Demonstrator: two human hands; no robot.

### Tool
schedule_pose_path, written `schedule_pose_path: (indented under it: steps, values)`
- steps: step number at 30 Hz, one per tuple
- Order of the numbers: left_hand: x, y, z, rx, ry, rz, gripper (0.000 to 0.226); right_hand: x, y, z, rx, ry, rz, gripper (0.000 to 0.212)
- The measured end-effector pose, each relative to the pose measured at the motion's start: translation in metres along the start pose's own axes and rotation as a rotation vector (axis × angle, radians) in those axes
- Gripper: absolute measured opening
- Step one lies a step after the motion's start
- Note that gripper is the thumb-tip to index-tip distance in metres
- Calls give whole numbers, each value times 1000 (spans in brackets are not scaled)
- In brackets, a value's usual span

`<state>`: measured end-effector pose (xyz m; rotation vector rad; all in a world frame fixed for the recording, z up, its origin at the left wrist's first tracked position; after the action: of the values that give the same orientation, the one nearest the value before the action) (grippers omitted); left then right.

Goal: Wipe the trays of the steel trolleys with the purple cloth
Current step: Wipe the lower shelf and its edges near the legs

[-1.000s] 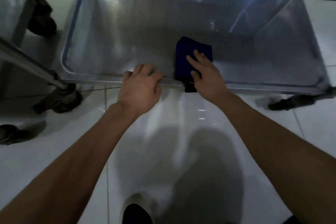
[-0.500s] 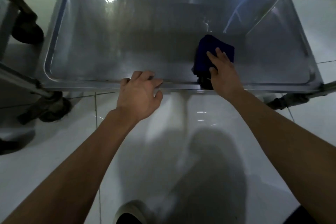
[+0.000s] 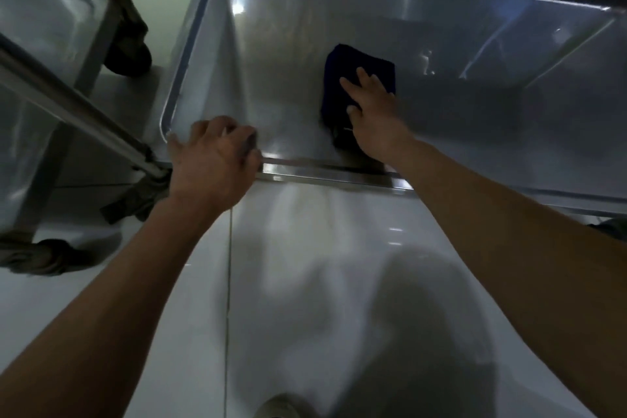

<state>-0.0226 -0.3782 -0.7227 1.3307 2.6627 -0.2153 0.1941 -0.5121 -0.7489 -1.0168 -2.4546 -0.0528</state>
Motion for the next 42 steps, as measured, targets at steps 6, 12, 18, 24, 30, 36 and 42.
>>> schedule_pose_path:
  steps: [6, 12, 18, 24, 30, 36, 42]
  values:
    - [14, 1, 5, 21, 57, 43, 47, 90, 39, 39, 83, -70, -119, 53]
    - [25, -9, 10, -106, -56, 34, 45, 150, 69, 63, 131, -30, -235, 53]
    - [29, -9, 11, -136, -50, 19, 44, 197, 96, 82, 217, -42, -300, 53]
    - [22, -6, 7, -142, -88, 27, 39, 151, 89, 64, 153, -69, -293, 53]
    - [-18, 3, 4, -39, 4, 127, 30, 45, 72, 8, 65, -102, -155, 52]
    - [-126, -3, 19, 206, 101, 435, 42, -48, 8, -39, 73, -40, -57, 54]
    - [-189, -21, 22, 393, 287, 537, 49, -93, -79, -53, 145, 2, -109, 54]
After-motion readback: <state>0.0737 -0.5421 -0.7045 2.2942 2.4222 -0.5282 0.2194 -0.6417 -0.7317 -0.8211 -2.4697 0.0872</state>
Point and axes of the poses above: each hand's wrist, its own y-axis towards the middle knuckle, its own z-axis out of the palm, x = y × z, the point moved 5 cm from there along y, towards the middle knuckle
